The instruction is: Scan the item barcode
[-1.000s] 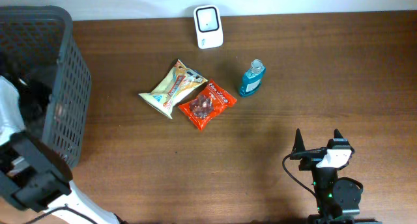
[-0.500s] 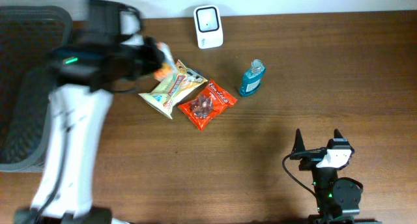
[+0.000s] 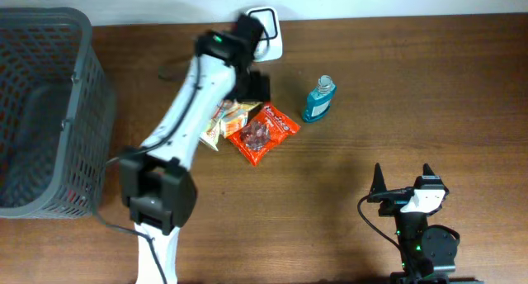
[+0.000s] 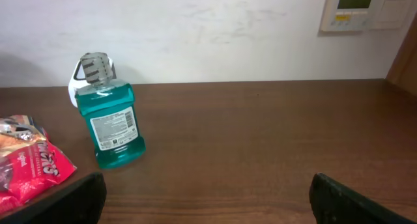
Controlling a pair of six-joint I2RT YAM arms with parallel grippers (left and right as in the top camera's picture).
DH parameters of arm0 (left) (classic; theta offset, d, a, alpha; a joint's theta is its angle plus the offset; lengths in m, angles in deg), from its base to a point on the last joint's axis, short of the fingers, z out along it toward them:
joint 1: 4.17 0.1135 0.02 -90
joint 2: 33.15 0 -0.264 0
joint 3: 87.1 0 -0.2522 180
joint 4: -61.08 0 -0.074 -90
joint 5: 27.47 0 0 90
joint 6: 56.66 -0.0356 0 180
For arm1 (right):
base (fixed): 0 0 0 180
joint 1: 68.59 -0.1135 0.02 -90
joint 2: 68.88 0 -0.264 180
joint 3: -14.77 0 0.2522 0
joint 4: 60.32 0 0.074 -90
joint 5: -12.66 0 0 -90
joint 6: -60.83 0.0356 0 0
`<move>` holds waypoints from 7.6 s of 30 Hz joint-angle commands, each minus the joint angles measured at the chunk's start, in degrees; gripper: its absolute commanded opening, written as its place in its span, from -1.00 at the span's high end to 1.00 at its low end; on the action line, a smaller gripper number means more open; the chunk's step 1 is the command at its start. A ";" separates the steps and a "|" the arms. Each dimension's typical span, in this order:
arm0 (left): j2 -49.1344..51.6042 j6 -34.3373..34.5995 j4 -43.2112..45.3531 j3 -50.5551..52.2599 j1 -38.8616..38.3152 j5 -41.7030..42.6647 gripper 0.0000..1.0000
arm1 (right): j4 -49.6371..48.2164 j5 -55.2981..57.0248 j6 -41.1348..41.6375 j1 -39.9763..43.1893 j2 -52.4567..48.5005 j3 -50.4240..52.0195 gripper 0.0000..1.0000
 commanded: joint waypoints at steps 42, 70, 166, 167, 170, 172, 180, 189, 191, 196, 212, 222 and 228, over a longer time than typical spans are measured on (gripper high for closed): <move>-12.98 -81.50 3.96 44.39 62.88 -1.88 -0.71 | 0.20 -0.09 0.24 0.26 0.37 0.52 -0.97; -20.11 2.62 16.68 -13.18 60.08 47.32 1.00 | 0.20 -0.09 0.24 0.26 0.37 0.52 -0.97; -34.88 -2.19 -15.43 13.11 18.95 16.15 -0.98 | 0.20 -0.09 0.24 0.26 0.37 0.52 -0.97; -34.77 -2.16 -13.46 15.32 16.52 14.99 -0.98 | 0.20 -0.09 0.24 0.26 0.37 0.52 -0.97; -34.73 -2.19 -7.76 21.75 12.50 11.61 -0.99 | 0.20 -0.09 0.24 0.24 0.37 0.52 -0.97; -34.58 -2.19 -6.21 24.79 12.20 2.45 -0.98 | 0.20 -0.09 0.24 0.26 0.37 0.52 -0.97; -34.53 -2.16 1.07 27.45 12.24 -6.84 -0.98 | 0.20 -0.09 0.24 0.26 0.37 0.52 -0.97; -34.53 -2.16 1.05 27.45 12.24 -6.84 -0.98 | -4.70 -14.21 16.63 0.24 0.37 0.52 -0.97; -34.53 -2.16 1.07 27.45 12.24 -6.84 -0.98 | -6.64 -20.83 21.14 0.24 0.37 0.52 -0.97; -34.53 -2.16 1.05 27.45 12.24 -6.84 -0.98 | -20.44 -22.36 25.14 0.26 0.31 -0.28 -0.97; -34.53 -2.19 1.05 27.45 12.24 -6.84 -0.98 | 60.02 -47.30 0.28 -2.36 -90.01 -103.65 -0.96; -34.53 -2.16 1.05 27.45 12.24 -6.84 -0.98 | 55.67 3.19 34.56 -16.74 -102.05 -103.58 -0.75; -34.53 -2.16 1.05 27.45 12.24 -6.84 -0.98 | 53.88 4.42 45.75 -16.81 -107.69 -103.10 -0.15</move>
